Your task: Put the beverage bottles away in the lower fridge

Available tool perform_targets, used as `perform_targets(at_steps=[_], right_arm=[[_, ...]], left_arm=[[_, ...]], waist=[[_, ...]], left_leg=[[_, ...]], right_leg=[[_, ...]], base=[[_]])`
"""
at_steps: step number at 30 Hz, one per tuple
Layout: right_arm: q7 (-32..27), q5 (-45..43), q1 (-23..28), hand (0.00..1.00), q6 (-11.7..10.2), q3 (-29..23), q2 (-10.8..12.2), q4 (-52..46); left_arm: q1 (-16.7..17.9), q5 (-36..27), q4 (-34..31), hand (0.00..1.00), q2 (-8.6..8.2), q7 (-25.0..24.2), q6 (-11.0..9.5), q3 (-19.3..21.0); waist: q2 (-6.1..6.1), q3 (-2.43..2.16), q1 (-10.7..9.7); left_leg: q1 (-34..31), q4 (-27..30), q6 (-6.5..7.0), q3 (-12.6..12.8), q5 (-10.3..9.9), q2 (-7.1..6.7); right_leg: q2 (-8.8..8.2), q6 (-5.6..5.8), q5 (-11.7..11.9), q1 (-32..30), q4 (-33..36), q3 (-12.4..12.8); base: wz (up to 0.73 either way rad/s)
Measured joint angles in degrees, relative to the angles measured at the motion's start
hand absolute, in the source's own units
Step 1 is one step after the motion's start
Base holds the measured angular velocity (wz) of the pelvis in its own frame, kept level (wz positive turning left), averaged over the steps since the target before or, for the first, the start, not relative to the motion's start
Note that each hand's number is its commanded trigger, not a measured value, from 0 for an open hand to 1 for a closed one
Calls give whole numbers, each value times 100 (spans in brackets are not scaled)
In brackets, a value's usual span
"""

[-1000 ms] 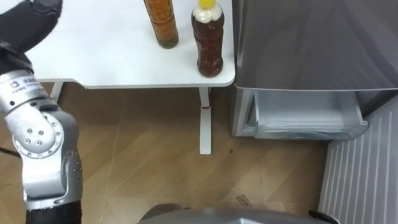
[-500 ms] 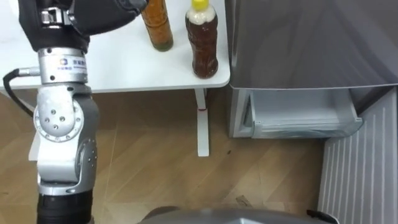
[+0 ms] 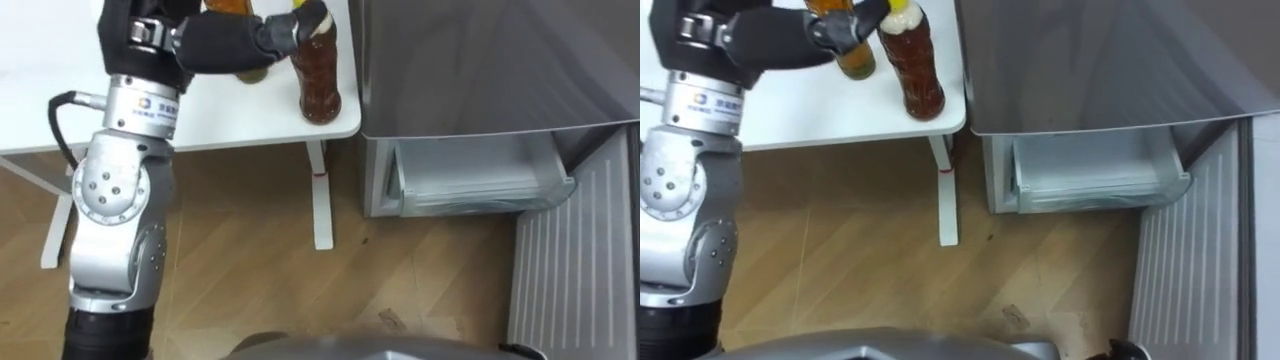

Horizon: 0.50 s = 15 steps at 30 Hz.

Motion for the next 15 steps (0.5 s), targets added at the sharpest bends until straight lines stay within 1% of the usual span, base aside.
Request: perform_targets(at_steps=[2,6,8,12,13,14,15], right_arm=[[13,-21,-22,0,92,110,0,39],[102,-36,-32,0,164,112,-8,58],[138,-35,-62,0,258,118,-29,56],[168,-32,-79,0,378,120,-37,56],[170,-33,-78,0,396,120,-36,57],[174,-35,-72,0,397,119,-36,56],[174,-36,-72,0,400,120,-36,55]], left_arm=[[0,1,1,0,3,-192,78,-100],[2,1,8,0,2,-411,221,-194],[2,-3,36,0,-1,-551,292,-207],[5,-3,41,0,-2,-652,470,-296],[8,-1,72,0,-12,-708,505,-324],[15,-2,76,0,-14,-735,585,-333],[23,-2,77,0,-14,-737,611,-336]], waist=[[14,-6,5],[67,-9,13],[111,-27,10],[118,-32,10],[116,-31,10],[113,-29,11],[112,-28,10]], left_leg=[[-5,0,0,2,0,0],[-1,-2,0,6,0,2],[2,-2,0,7,0,8],[16,-9,0,6,0,13],[26,-14,0,4,0,14],[29,-14,0,4,0,16],[29,-14,0,5,0,17]], right_leg=[[1,-4,3,0,4,-5],[0,-7,4,0,12,-8],[2,-10,6,0,20,-9],[4,-10,7,0,53,-21],[2,-10,7,-4,84,-21],[2,-10,7,-5,96,-19],[2,-9,7,-7,97,-19]], base=[[0],[0],[0],[0],[0],[0],[0]])
